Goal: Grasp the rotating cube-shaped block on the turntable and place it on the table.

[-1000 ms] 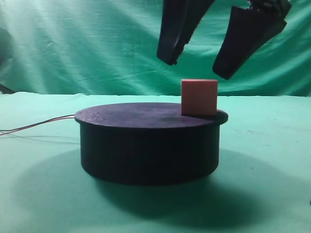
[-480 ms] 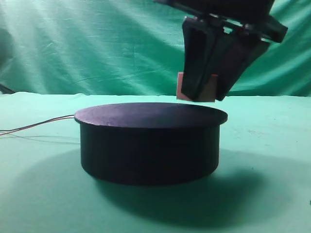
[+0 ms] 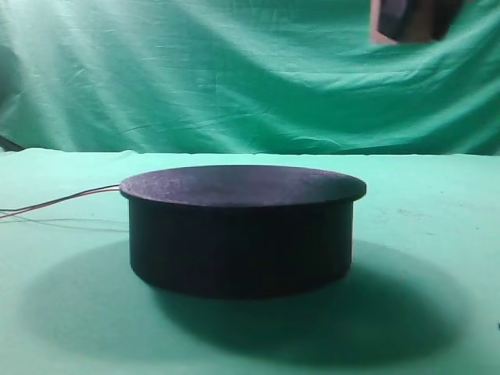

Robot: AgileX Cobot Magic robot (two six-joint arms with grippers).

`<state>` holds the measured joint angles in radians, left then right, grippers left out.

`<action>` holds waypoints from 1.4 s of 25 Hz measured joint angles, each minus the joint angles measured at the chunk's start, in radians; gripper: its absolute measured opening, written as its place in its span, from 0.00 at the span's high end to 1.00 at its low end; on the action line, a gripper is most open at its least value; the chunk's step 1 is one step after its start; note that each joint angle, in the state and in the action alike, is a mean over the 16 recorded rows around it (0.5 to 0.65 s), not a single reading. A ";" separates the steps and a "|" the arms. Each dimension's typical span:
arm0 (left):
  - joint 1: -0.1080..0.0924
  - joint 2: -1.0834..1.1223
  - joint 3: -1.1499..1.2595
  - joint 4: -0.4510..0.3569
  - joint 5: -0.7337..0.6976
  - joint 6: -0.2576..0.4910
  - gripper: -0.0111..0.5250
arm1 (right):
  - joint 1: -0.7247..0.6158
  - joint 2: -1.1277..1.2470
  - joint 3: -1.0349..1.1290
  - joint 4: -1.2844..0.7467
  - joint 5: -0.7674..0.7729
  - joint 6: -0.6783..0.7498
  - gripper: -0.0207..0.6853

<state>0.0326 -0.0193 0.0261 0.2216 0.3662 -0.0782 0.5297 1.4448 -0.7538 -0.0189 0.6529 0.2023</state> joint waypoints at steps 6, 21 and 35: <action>0.000 0.000 0.000 0.000 0.000 0.000 0.98 | -0.016 0.028 0.068 0.072 -0.061 -0.027 0.47; 0.000 0.000 0.000 0.000 0.000 0.000 0.98 | -0.016 -0.325 -0.005 0.029 0.156 -0.019 0.77; 0.000 0.000 0.000 0.000 0.000 0.000 0.98 | -0.016 -0.633 0.157 0.095 0.109 -0.079 0.97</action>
<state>0.0326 -0.0193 0.0261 0.2216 0.3662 -0.0782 0.5133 0.8114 -0.5966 0.0758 0.7621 0.1233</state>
